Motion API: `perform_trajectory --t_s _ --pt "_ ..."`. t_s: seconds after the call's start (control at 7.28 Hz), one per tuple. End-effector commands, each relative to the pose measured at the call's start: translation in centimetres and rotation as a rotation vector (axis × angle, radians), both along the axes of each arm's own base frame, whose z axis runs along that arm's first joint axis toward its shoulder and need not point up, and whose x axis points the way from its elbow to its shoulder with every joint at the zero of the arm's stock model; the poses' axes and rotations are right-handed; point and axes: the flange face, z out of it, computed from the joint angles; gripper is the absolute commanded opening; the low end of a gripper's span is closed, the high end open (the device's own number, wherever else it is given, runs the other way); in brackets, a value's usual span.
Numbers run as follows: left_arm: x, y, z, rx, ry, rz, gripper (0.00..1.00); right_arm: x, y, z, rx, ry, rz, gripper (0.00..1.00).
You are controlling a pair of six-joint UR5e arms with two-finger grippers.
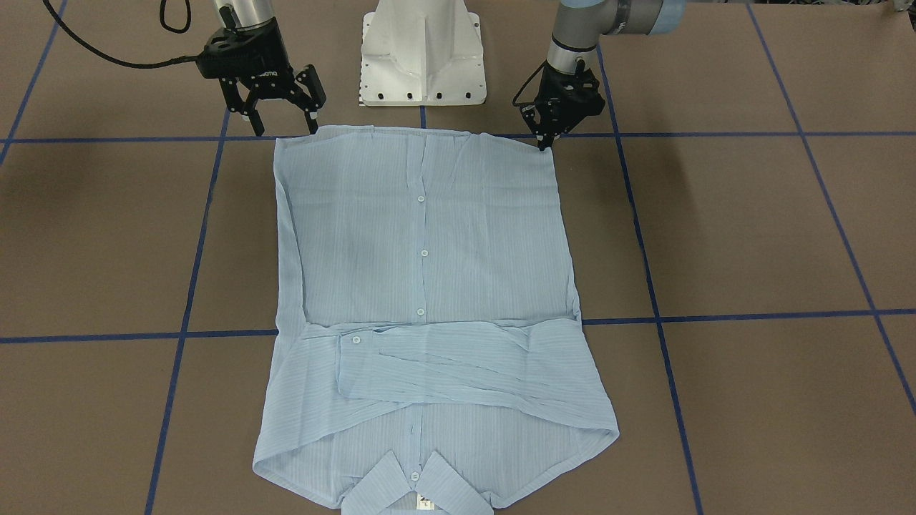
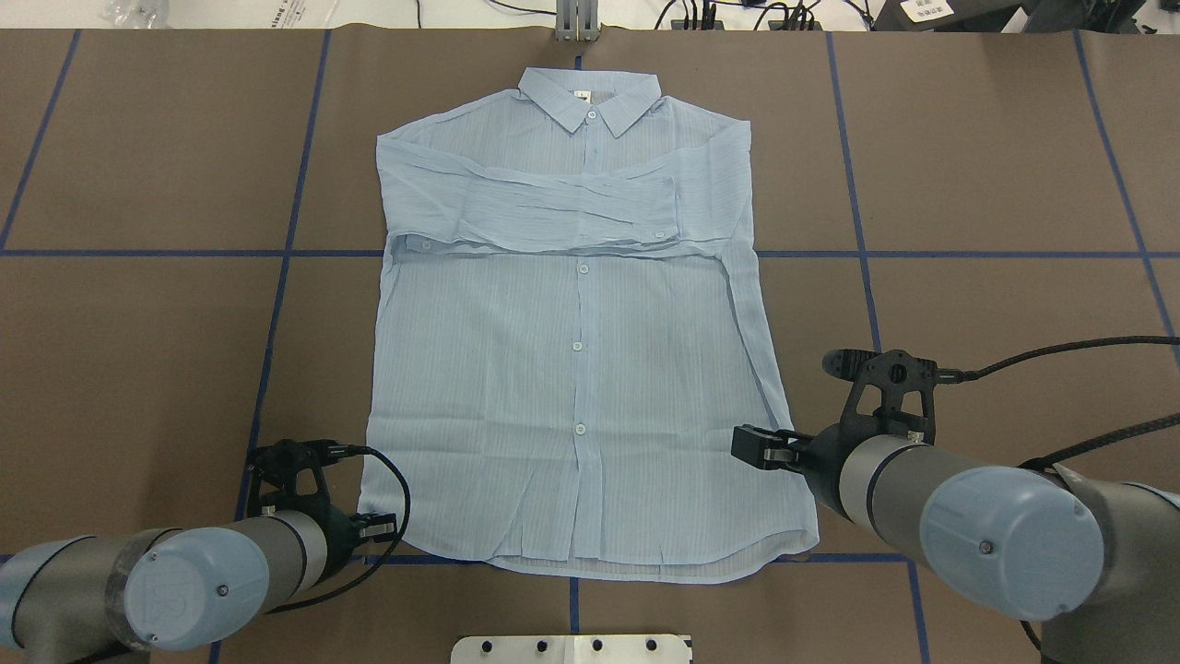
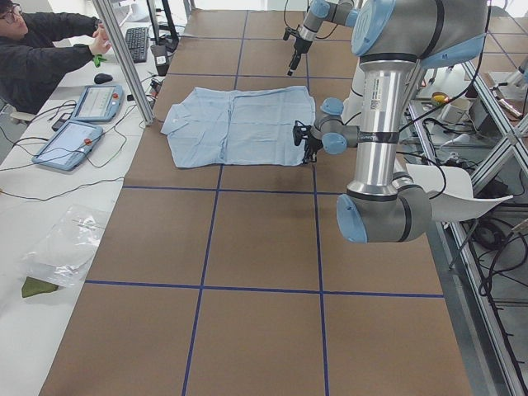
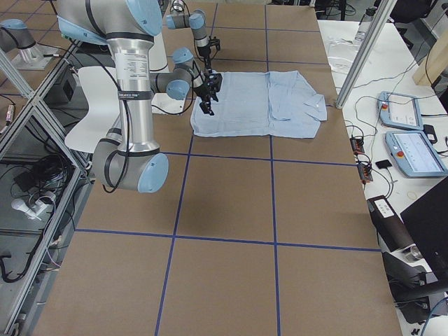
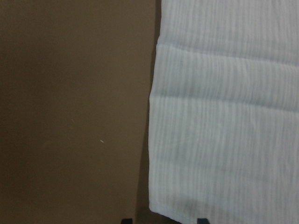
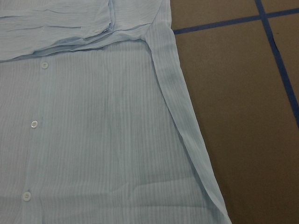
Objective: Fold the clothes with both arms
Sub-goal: 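Lower both grippers onto the hem corners nearest the robot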
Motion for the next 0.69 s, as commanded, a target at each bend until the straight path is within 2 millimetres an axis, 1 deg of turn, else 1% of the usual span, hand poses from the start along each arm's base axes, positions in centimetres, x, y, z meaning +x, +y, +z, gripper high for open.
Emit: perform_trajectory --t_s 0.0,0.14,0.27,0.41,0.55 --pt "-0.29 -0.99 0.34 0.002 -0.008 -0.018 0.20 -0.05 -0.01 0.15 -0.001 0.003 0.000 1.00" --pt "-0.28 -0.98 0.35 0.001 -0.008 -0.017 0.21 -0.14 -0.04 0.28 -0.002 0.006 0.000 1.00" --pt "-0.22 -0.89 0.25 0.001 -0.005 -0.014 0.25 -0.15 -0.04 0.28 -0.002 0.006 0.000 1.00" --pt "-0.24 -0.87 0.18 0.001 -0.004 -0.012 0.34 -0.14 -0.03 0.26 -0.001 0.005 0.000 1.00" --pt "-0.25 -0.87 0.11 0.002 0.001 -0.012 0.35 -0.14 -0.03 0.26 -0.001 0.005 0.000 1.00"
